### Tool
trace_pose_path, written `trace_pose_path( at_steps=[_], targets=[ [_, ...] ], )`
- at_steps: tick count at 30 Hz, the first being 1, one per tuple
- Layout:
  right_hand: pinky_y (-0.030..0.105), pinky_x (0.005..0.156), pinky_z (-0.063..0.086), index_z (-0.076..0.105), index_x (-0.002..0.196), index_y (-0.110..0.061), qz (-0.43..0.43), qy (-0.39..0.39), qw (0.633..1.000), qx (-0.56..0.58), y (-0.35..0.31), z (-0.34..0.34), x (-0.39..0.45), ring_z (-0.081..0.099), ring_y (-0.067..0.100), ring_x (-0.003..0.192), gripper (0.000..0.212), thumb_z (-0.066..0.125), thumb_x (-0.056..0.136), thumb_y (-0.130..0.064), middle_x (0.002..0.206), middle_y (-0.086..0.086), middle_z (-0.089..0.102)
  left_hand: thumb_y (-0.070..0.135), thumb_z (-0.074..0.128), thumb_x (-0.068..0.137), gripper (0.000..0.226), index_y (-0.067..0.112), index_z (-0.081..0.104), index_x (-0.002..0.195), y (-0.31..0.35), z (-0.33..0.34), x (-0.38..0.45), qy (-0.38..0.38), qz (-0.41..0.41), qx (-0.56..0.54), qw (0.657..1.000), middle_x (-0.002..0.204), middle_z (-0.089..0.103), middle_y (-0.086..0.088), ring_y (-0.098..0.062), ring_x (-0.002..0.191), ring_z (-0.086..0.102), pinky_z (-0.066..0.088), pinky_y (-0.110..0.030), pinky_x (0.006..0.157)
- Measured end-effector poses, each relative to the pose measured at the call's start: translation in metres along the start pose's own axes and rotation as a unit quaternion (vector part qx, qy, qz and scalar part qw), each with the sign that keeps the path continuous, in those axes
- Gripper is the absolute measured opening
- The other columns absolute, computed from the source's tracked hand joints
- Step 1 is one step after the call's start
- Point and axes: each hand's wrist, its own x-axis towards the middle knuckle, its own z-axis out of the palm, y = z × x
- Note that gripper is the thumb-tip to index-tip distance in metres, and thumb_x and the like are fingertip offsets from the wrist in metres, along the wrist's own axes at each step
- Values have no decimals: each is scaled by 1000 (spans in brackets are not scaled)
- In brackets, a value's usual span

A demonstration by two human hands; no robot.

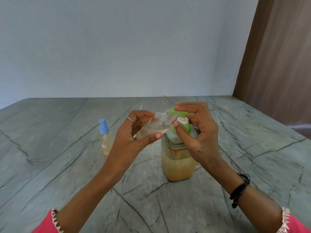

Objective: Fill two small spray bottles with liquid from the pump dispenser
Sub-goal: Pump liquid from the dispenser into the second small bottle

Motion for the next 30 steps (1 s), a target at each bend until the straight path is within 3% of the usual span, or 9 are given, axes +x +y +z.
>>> trace_pose_path(
  at_steps=[7, 18, 26, 30],
  targets=[
    [7, 74, 45, 58, 95, -20, 2, -4, 999, -34, 0, -1, 2, 54, -10, 88, 32, 68, 75, 2, 94, -14, 51, 28, 72, 58, 41, 33, 56, 96, -2, -4, -1, 8, -5, 26, 1000, 92, 63, 33, 11, 94, 58, 51, -11, 74],
    [9, 85, 41, 58, 107, -9, -11, -22, 999, -32, 0, -1, 0, 48, -9, 105, 33, 65, 77, 4, 106, 12, 57, 25, 72, 59, 43, 28, 56, 98, -1, -3, 0, 4, 1, 5, 1000, 91, 66, 27, 6, 93, 61, 52, -13, 72],
    [6, 80, 42, 63, 98, -6, -13, -5, 999, -38, -2, -2, 3, 52, -11, 97, 28, 68, 73, 8, 100, 4, 58, 26, 72, 59, 43, 29, 56, 99, -2, -3, 1, 3, 3, 9, 1000, 91, 66, 26, 4, 94, 61, 52, -14, 73],
    [6, 76, 44, 62, 95, -15, 3, 2, 999, -36, -3, -1, 5, 56, -10, 91, 32, 69, 72, 6, 94, -7, 56, 26, 72, 59, 42, 29, 56, 98, -2, -1, 0, 2, -1, 4, 1000, 92, 65, 27, 5, 95, 60, 51, -13, 72]
  ],
)
